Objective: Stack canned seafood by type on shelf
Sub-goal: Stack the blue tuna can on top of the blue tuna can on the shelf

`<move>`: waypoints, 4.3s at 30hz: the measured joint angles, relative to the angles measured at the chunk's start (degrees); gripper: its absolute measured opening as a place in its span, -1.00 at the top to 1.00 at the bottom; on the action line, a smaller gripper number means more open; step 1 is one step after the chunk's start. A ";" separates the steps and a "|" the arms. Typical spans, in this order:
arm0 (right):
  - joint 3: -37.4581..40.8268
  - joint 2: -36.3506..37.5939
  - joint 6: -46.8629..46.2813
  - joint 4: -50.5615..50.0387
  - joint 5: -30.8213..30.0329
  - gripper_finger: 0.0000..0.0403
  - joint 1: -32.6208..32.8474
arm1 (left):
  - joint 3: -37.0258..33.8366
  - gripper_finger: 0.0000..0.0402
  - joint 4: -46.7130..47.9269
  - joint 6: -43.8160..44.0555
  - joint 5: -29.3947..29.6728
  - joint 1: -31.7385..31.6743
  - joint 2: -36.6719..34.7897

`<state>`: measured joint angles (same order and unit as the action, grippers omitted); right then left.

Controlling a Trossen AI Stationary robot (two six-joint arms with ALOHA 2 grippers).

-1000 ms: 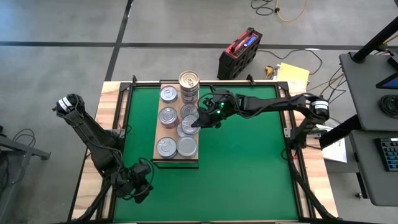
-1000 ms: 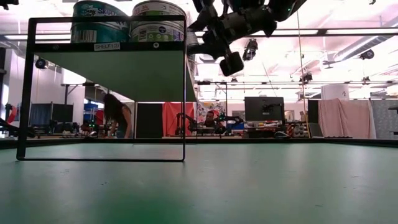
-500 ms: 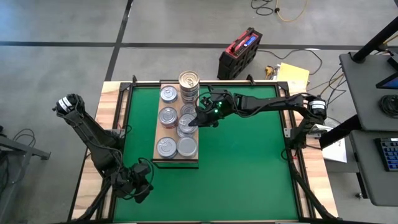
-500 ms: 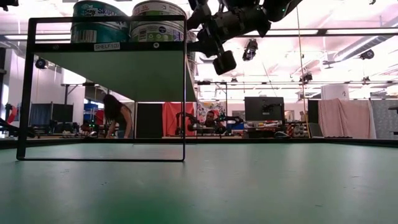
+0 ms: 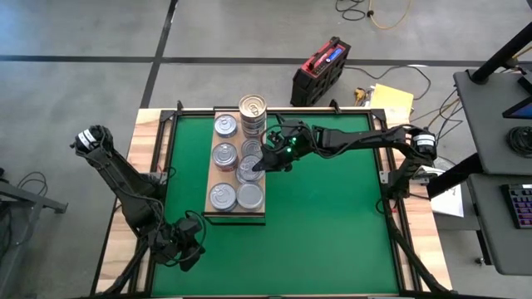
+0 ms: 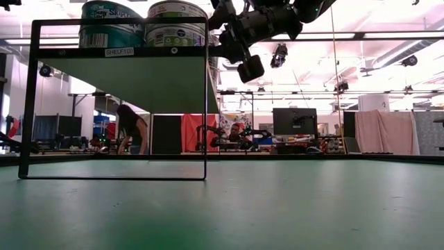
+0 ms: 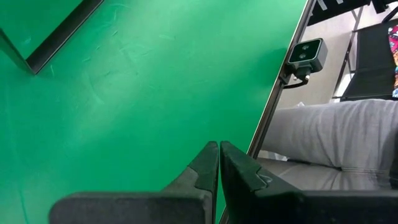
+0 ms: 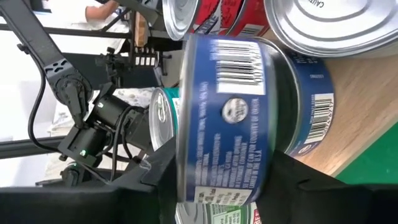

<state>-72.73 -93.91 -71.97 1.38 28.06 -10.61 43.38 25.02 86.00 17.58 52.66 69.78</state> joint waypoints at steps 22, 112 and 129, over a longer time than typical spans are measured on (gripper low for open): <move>-5.69 0.08 3.05 -6.55 0.44 -0.06 0.26 | 0.00 1.00 0.50 -0.02 3.06 0.00 0.00; -6.80 -0.24 18.24 -16.05 -8.62 -0.22 3.08 | -0.02 1.00 2.99 -1.53 2.88 0.02 0.02; -6.78 0.10 18.80 -18.74 -10.10 -0.21 3.32 | -0.01 1.00 2.93 -0.97 2.84 0.02 0.02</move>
<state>-79.50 -93.80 -53.17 -17.36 17.96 -7.29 43.37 27.95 85.03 20.43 52.68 69.80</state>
